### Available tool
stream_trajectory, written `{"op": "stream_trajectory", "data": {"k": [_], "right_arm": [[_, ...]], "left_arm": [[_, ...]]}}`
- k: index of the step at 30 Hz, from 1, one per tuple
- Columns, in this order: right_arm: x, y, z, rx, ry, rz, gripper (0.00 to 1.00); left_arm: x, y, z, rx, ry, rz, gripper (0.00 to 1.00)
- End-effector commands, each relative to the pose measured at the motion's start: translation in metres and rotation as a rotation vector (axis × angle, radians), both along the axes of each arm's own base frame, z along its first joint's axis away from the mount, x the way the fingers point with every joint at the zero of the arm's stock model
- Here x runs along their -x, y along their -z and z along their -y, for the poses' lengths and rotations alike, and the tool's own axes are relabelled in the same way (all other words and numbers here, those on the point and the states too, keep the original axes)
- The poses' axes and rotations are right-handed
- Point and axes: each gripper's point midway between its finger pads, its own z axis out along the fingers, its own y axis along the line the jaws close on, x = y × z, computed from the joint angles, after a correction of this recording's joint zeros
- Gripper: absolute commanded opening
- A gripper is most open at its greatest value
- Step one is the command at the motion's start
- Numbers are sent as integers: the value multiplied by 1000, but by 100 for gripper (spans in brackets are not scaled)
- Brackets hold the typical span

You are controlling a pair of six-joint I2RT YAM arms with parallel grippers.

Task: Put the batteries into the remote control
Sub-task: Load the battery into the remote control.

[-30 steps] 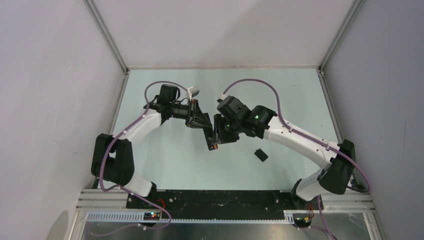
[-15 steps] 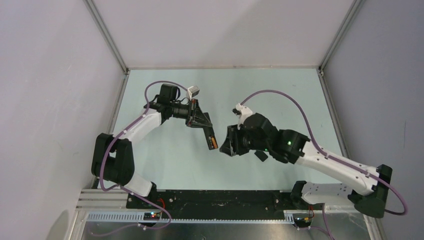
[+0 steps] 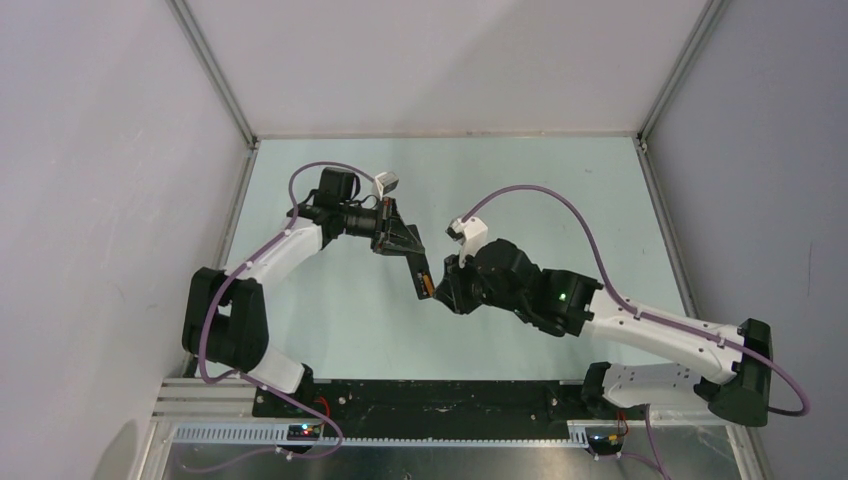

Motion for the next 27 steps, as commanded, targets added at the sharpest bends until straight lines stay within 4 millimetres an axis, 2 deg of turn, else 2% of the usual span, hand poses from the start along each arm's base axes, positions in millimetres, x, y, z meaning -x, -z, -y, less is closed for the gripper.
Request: {"op": "stream_trajectory", "data": {"k": [1, 20, 27], "right_arm": [[-13, -1, -7, -10, 39, 32, 18], [-18, 15, -14, 6, 57, -14, 14], [-22, 14, -16, -8, 71, -15, 13]], "left_arm": [[3, -26, 2, 41, 16, 65, 0], [4, -31, 3, 47, 20, 72, 0], [4, -32, 3, 49, 19, 74, 0]]}}
